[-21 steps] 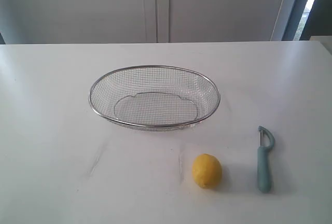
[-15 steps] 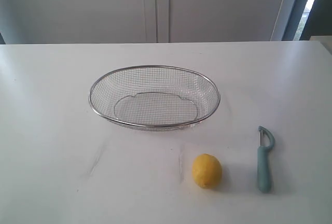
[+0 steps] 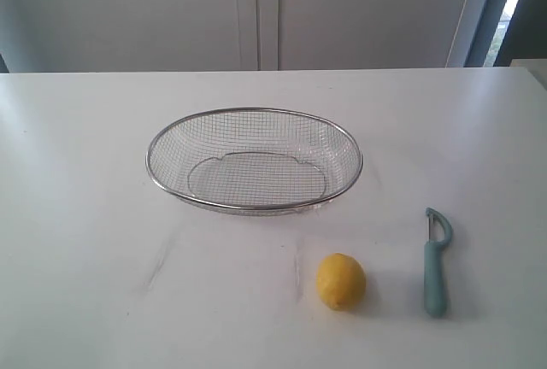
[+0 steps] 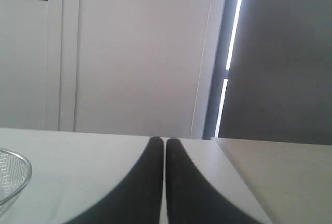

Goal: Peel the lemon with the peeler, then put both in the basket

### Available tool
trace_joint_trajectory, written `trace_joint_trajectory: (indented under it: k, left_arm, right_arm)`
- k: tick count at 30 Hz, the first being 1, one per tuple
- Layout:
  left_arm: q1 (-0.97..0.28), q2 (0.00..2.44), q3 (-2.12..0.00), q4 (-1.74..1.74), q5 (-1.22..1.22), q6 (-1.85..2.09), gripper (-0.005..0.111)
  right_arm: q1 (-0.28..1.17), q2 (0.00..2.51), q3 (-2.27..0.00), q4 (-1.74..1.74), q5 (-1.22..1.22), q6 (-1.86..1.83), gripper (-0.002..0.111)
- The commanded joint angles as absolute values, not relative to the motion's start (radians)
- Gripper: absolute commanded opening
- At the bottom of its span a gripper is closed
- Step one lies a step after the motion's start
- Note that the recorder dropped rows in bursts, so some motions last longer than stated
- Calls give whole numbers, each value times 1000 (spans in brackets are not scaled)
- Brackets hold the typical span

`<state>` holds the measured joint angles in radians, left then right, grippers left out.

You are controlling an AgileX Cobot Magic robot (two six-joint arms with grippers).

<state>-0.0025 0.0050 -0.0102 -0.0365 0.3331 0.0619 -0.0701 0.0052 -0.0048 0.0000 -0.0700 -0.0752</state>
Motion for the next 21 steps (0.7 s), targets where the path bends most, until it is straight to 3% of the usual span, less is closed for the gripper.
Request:
trace_joint_trajectory:
  k: [1, 13, 21]
  left_arm:
    - [-1, 0, 0, -44, 336, 53, 0]
    - [-1, 0, 0, -44, 336, 53, 0]
    - [-1, 0, 0, -44, 336, 53, 0]
  right_arm:
    - [-68, 0, 0, 0, -122, -81, 3]
    - [-68, 0, 0, 0, -152, -81, 3]
    - [-68, 41, -216, 0, 130, -81, 0]
